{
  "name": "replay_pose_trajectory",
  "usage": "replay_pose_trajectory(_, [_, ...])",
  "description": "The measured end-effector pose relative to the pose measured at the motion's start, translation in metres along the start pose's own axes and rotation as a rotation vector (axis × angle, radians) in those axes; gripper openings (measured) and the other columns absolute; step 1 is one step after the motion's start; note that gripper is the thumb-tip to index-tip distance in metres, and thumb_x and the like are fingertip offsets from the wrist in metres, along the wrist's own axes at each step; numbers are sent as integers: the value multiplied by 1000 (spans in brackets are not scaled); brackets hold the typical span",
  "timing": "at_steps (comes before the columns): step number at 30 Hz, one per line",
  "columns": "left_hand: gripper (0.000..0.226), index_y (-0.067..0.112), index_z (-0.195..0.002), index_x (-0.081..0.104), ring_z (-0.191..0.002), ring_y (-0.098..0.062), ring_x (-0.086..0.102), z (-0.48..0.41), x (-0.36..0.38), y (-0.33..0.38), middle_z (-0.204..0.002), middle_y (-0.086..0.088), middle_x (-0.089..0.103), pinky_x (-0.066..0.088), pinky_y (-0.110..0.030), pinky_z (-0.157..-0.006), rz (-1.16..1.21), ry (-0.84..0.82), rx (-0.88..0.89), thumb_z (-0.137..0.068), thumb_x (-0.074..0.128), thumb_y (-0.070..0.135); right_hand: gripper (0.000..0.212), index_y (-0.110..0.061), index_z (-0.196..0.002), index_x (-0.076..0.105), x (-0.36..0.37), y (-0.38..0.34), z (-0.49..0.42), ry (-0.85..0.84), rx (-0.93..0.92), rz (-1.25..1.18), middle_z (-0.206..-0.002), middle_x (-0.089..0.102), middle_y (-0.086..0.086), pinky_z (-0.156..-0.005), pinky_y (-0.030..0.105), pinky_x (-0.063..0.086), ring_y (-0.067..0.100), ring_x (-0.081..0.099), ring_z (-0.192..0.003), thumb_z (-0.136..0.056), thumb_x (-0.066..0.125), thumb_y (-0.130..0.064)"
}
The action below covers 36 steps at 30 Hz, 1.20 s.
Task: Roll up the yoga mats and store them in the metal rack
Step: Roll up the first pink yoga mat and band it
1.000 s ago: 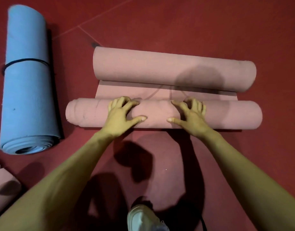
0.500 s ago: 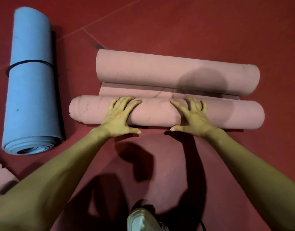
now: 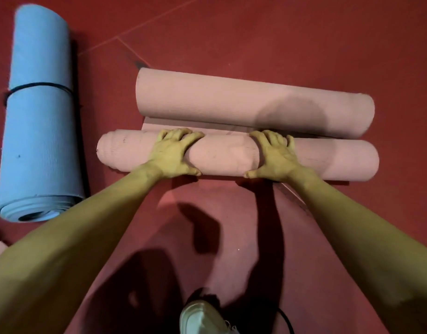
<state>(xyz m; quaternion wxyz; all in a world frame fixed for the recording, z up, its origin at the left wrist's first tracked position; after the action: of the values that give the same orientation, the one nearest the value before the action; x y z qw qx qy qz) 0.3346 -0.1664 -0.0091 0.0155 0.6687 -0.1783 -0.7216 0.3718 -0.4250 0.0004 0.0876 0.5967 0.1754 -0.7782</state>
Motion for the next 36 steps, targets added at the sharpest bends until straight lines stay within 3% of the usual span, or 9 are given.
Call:
replay_pose_trajectory(3, [105, 30, -137, 47, -127, -24, 42, 2, -2, 0, -132, -4, 51, 20, -34, -97, 16, 6, -12, -41, 72, 66, 105, -34, -142, 29, -2, -1, 1, 16, -5, -12, -142, 30, 6, -111, 51, 10, 24, 24, -135, -53, 80, -59])
replay_pose_trajectory(10, [101, 28, -129, 56, -114, -28, 52, 40, 7, 12, -122, -6, 59, 23, -33, -89, 28, 50, 24, -40, 55, 77, 106, -33, -138, 39, 2, -2, 34, 26, -70, -52, -130, 40, 5, -103, 41, 21, 24, 37, -125, -45, 79, -63])
replay_pose_trajectory(15, [95, 31, -127, 54, -104, -29, 56, 94, 15, 26, -116, -5, 61, 25, -33, -86, 33, 21, 96, -47, 53, 82, 111, -34, -136, 44, 18, -11, 92, -49, -96, -70, -123, 46, 4, -98, 37, 28, 26, 41, -119, -36, 48, -81])
replay_pose_trajectory(19, [97, 34, -129, 57, -115, -23, 53, 112, 15, 29, -125, 2, 59, 25, -30, -95, 133, -71, 61, -45, 56, 83, 95, -30, -134, 51, 37, -13, 130, 131, -120, -125, -124, 53, 6, -98, 42, 34, 29, 50, -116, -54, 52, -81])
replay_pose_trajectory(24, [95, 36, -129, 58, -119, -11, 54, 83, 3, 17, -127, 10, 60, 40, -42, -102, 304, -169, 66, -45, 62, 80, 61, -31, -135, 49, 51, -22, 147, 372, -30, -171, -141, 44, 9, -111, 48, 14, 28, 35, -133, -82, 48, -61])
replay_pose_trajectory(27, [99, 37, -133, 54, -122, -4, 48, 72, 0, 13, -129, 14, 55, 38, -39, -105, 314, -234, 71, -46, 58, 84, 60, -33, -137, 45, 49, -24, 140, 345, -7, -123, -143, 40, 8, -110, 50, 12, 28, 31, -134, -83, 45, -61])
replay_pose_trajectory(31, [93, 39, -134, 51, -124, -4, 46, 75, 6, 12, -131, 16, 53, 35, -36, -105, 263, -229, 114, -52, 56, 81, 79, -33, -133, 48, 39, -25, 136, 266, -2, -48, -134, 44, 5, -100, 44, 21, 27, 36, -123, -70, 41, -81])
replay_pose_trajectory(36, [87, 35, -131, 55, -119, -8, 51, 77, 8, 14, -127, 12, 57, 41, -39, -100, 284, -173, 149, -54, 59, 77, 65, -27, -117, 61, 19, -15, 107, 216, 221, -48, -117, 53, 5, -91, 41, 27, 30, 42, -110, -84, 23, -69])
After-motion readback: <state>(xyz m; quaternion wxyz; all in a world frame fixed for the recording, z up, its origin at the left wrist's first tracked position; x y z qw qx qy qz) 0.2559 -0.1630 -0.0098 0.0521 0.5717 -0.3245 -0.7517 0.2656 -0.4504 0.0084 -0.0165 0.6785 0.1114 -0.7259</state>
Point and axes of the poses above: each hand's wrist, its own z-axis away from the middle knuckle, its own x-axis out of the palm, y = z × x, the point moved 3 cm from there along -z, towards the middle knuckle
